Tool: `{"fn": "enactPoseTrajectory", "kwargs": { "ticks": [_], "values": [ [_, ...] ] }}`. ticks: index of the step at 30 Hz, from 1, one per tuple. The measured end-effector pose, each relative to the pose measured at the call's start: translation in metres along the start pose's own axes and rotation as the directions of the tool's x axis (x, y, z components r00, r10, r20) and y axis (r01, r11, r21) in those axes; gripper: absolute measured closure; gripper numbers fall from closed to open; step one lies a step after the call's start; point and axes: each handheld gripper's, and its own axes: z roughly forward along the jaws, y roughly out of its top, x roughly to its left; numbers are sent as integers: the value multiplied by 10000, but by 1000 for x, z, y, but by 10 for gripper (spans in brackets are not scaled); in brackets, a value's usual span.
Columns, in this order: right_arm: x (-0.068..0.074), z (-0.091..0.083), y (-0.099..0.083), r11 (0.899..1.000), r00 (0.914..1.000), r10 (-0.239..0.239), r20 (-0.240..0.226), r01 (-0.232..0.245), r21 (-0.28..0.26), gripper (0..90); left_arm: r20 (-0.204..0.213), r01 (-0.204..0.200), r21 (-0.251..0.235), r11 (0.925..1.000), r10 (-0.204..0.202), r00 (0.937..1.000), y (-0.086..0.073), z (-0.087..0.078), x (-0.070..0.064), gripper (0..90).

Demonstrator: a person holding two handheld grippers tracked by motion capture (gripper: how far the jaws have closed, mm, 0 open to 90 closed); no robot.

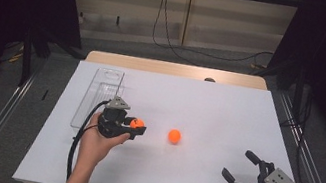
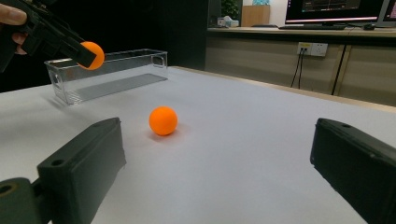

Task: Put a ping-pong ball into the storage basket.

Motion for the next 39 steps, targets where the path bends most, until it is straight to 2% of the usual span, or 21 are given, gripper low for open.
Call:
{"fn": "enactPoseTrajectory", "kwargs": {
  "ticks": [39],
  "values": [
    [0,-1,1,10000,10000,-15,21,15,-28,25,-166,218,-198,9996,-221,9996,9,-6,7,508]
  ]
}}
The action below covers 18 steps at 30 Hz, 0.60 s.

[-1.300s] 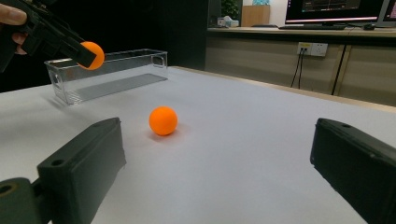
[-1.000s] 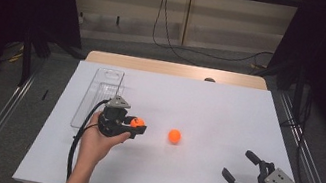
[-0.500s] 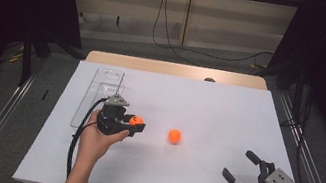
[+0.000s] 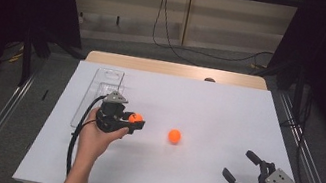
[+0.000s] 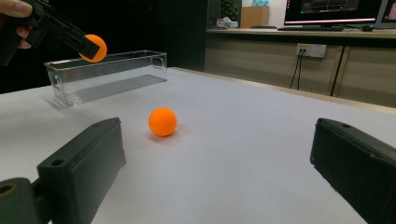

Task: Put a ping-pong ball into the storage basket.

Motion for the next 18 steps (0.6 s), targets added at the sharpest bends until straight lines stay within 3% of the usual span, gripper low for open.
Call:
{"fn": "enactPoseTrajectory", "kwargs": {
  "ticks": [18],
  "values": [
    [0,0,0,10000,10000,22,-1,-22,15,25,-185,77,1,10000,-77,9998,3,0,5,508]
  ]
}}
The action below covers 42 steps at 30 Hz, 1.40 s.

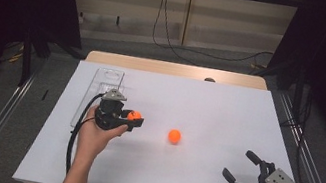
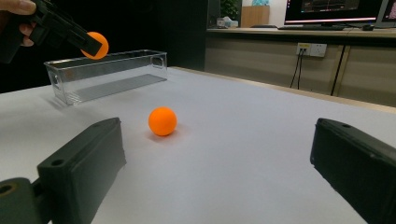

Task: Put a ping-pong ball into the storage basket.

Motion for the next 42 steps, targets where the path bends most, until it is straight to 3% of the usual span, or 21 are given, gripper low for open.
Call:
{"fn": "enactPoseTrajectory", "kwargs": {
  "ticks": [20,29,42],
  "values": [
    [0,-1,0,10000,10000,1,-35,-1,-29,25,-150,-44,26,10000,45,9999,8,0,4,508],
    [1,-1,1,10000,10000,-6,-33,6,-35,25,-191,135,-100,9999,-137,9997,8,-1,5,508],
    [0,-1,1,10000,10000,28,-26,-28,-70,26,-311,3,108,9999,1,9995,6,2,8,508]
  ]
}}
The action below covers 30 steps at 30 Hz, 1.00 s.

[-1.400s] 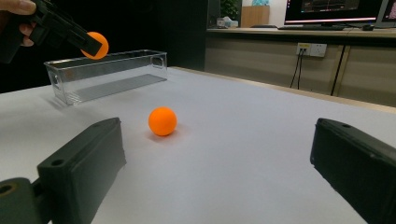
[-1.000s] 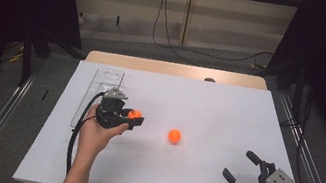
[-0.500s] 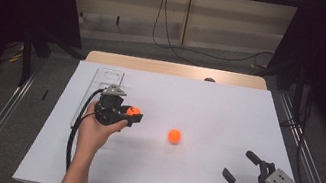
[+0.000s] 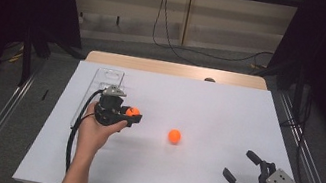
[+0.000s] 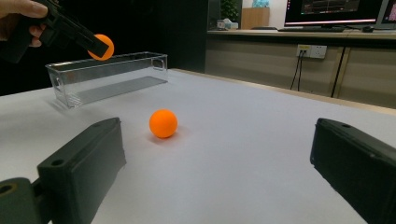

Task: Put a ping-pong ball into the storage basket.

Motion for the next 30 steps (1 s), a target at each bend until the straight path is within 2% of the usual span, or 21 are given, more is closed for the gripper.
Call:
{"fn": "enactPoseTrajectory", "kwargs": {
  "ticks": [30],
  "values": [
    [0,0,0,10000,10000,-5,9,5,-15,26,-583,254,-243,9994,-268,9979,-7,-10,18,508]
  ]
}}
